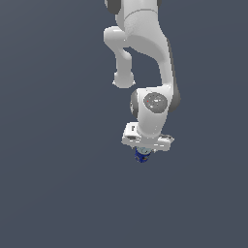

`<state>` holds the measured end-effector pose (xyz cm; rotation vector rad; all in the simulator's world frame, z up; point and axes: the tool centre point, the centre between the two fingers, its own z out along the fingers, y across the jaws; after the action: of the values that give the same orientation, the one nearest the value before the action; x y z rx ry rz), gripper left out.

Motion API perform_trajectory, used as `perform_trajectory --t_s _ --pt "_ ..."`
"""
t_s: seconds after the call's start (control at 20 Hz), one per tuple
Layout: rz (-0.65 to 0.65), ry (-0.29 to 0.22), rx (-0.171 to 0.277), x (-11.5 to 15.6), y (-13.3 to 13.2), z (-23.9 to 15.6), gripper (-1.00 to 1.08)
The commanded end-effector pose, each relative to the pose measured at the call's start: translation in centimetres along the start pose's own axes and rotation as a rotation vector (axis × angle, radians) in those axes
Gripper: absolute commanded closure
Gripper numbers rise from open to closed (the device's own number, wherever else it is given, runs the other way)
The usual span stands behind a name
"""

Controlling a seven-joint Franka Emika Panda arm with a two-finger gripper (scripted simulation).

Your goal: Pick up the object and move it to a goal position.

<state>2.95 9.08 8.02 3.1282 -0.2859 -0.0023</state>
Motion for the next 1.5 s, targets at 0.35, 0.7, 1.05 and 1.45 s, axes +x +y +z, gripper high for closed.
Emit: perform_trajectory --t_s 0.35,0.7,1.05,1.45 --pt "0.0 0.001 0.0 0.2 -0.1 0.6 1.08" --pt "0.0 0.0 0.0 0.1 -0.1 0.6 1.08" --pt "0.0 0.0 0.0 -0.1 1.2 -0.3 1.08" --pt "0.0 0.0 0.001 -1.0 6.3 -3.8 1.08"
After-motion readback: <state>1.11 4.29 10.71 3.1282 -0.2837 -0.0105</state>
